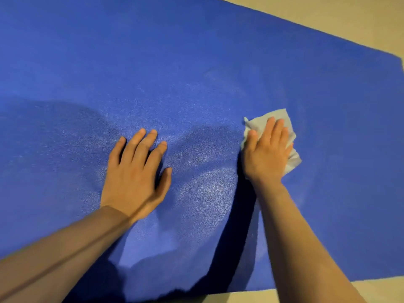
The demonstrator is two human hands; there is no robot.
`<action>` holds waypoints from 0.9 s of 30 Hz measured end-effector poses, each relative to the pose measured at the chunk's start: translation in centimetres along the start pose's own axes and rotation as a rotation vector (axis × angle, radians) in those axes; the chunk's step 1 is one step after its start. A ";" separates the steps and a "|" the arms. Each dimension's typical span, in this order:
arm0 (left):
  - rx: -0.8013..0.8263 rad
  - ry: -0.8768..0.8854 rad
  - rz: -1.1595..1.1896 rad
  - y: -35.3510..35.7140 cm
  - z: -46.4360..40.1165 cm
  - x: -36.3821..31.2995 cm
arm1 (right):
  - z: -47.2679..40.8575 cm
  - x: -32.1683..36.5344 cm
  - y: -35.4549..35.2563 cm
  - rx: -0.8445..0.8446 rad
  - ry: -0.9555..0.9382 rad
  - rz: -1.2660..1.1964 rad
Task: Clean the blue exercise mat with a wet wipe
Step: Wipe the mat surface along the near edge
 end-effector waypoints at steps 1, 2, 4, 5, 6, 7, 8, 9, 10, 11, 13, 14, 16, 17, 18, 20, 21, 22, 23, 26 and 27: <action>0.000 -0.005 0.018 -0.1 0.2 0.1 | 1.4 1.6 0.6 0.014 0.015 -0.006; 0.002 -0.022 0.064 -0.2 0.3 0.4 | 3.0 3.7 1.0 0.025 -0.020 -0.020; 0.010 -0.085 0.225 -0.6 0.3 1.0 | 7.0 8.5 1.4 0.000 -0.186 -0.045; 0.012 -0.133 0.312 -1.1 0.4 1.5 | 9.4 10.8 1.3 -0.025 -0.292 -0.036; 0.012 -0.187 0.387 -1.8 0.7 2.1 | 11.8 12.7 1.3 -0.046 -0.411 -0.013; 0.005 -0.240 0.437 -2.5 1.3 2.9 | 14.2 14.4 1.4 -0.050 -0.544 0.010; -0.003 -0.288 0.453 -3.2 2.4 3.8 | 16.4 15.7 1.6 -0.030 -0.675 0.036; -0.013 -0.341 0.430 -4.1 3.8 4.8 | 18.1 16.5 1.7 -0.006 -0.791 0.062; -0.020 -0.404 0.374 -5.0 5.5 6.1 | 19.2 16.9 1.8 0.025 -0.890 0.068; -0.019 -0.474 0.308 -5.9 7.4 7.5 | 19.7 16.7 1.9 0.036 -0.968 0.046; 0.008 -0.598 0.196 -7.2 11.2 9.8 | 18.9 14.7 1.8 0.016 -1.030 0.017; 0.034 -0.629 0.153 -7.9 13.0 10.5 | 17.9 12.9 1.7 0.003 -0.979 0.008; 0.122 -0.611 0.098 -8.3 15.2 11.1 | 14.7 6.7 1.7 0.032 -0.691 0.000; 0.168 -0.583 0.078 -8.4 16.0 11.2 | 13.7 2.8 1.5 0.056 -0.509 0.002; 0.215 -0.566 0.078 -8.4 16.5 11.3 | 13.4 -1.1 1.2 0.076 -0.344 0.006; 0.280 -0.585 0.102 -8.5 16.6 11.1 | 14.5 -7.1 0.5 0.113 -0.103 -0.001; 0.306 -0.609 0.108 -8.4 16.6 11.0 | 15.3 -8.7 0.5 0.136 -0.011 -0.013; 0.337 -0.635 0.108 -8.2 16.4 10.7 | 16.3 -9.4 0.6 0.154 0.070 -0.030; 0.377 -0.659 0.100 -7.8 16.5 10.6 | 17.3 -9.2 0.7 0.166 0.130 -0.050; 0.530 -0.722 0.059 -6.7 17.1 10.8 | 21.1 -4.9 0.9 0.145 0.036 -0.053; 0.599 -0.736 0.035 -6.6 17.2 11.0 | 22.9 -2.8 0.9 0.134 -0.056 -0.040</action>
Point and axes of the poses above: each hand's wrist, its own z-axis away from the middle knuckle, its own y-axis out of the palm, x = y × z, the point moved 8 cm from there along -z, towards the middle knuckle, and after that the axes turned 8 degrees about z, right-handed, at the moved point
